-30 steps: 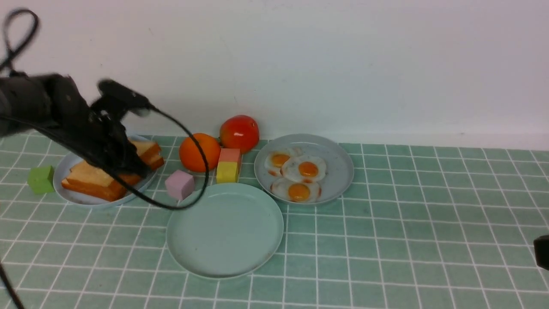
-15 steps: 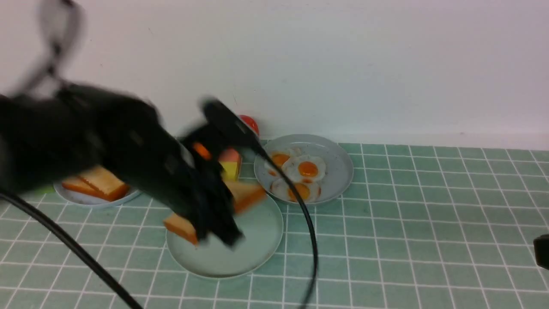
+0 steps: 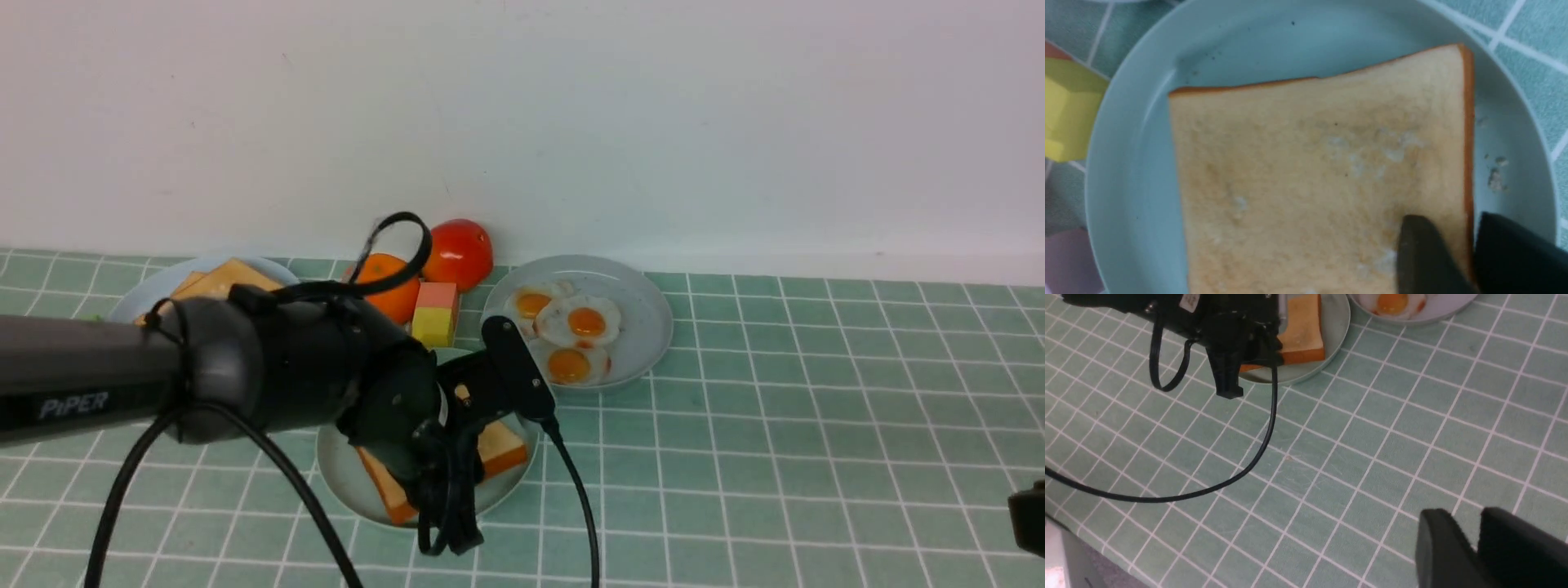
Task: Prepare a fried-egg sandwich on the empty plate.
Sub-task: Use the left arm to put a slice of bread into the empty plate in the middle, then use the right arm to grab a fried egg, then use the right arm to place the fried egg on the slice of bread in the middle, then use the left arm to grab a slice of bread
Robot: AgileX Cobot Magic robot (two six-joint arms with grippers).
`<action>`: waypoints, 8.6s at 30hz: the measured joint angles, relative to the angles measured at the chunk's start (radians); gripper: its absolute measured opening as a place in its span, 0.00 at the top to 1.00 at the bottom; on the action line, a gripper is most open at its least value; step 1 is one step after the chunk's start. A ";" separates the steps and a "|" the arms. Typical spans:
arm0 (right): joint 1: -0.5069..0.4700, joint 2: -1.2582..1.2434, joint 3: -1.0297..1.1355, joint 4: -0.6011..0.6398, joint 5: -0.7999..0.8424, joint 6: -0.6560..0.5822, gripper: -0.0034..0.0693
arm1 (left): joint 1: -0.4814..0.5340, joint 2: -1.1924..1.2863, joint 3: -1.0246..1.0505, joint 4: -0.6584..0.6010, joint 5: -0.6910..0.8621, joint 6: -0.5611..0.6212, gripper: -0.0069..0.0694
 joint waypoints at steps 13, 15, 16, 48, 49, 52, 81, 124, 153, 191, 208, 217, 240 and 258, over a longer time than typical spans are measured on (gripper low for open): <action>0.000 0.172 -0.032 0.039 -0.110 -0.046 0.50 | 0.000 -0.368 -0.035 -0.037 0.150 -0.447 0.17; 0.000 0.270 -0.075 0.072 -0.154 -0.085 0.62 | 0.000 -0.511 -0.026 -0.035 0.198 -0.560 0.37; 0.000 0.321 -0.091 0.085 -0.170 -0.102 0.66 | 0.000 -0.557 -0.014 -0.030 0.206 -0.581 0.48; 0.000 1.706 -1.155 0.299 -0.195 -0.276 0.40 | 0.000 -1.364 0.653 -0.022 -0.160 -0.838 0.93; 0.000 1.711 -1.159 0.299 -0.200 -0.276 0.40 | 0.000 -1.364 0.653 -0.022 -0.160 -0.838 0.93; 0.000 1.720 -1.165 0.299 -0.206 -0.276 0.40 | 0.000 -1.364 0.653 -0.023 -0.160 -0.838 0.93; 0.000 1.768 -1.172 0.340 -0.214 -0.275 0.49 | 0.000 -1.364 0.654 -0.078 -0.166 -0.842 0.93; 0.010 1.804 -1.195 0.378 -0.296 -0.231 0.73 | 0.000 -1.364 0.655 -0.102 -0.166 -0.842 0.90; 0.011 1.557 -1.187 0.315 0.002 -0.232 0.87 | 0.000 -1.364 0.655 -0.009 -0.156 -0.841 0.89; 0.199 1.611 -0.835 0.788 -0.195 -0.322 0.70 | 0.000 -1.364 0.655 0.144 -0.146 -0.841 0.87; 0.051 1.151 -0.822 0.256 0.096 -0.185 0.79 | 0.000 -1.220 0.627 0.040 -0.098 -0.925 0.91; 0.051 0.681 -0.632 -0.043 0.120 -0.031 0.96 | 0.002 -0.708 0.316 0.087 0.209 -0.878 0.93; 0.051 0.201 -0.316 -0.094 0.002 -0.021 0.93 | 0.500 0.047 -0.291 0.011 0.150 -0.125 0.65; 0.051 0.201 -0.316 -0.074 0.000 -0.021 0.92 | 0.504 0.210 -0.291 0.089 -0.027 -0.112 0.39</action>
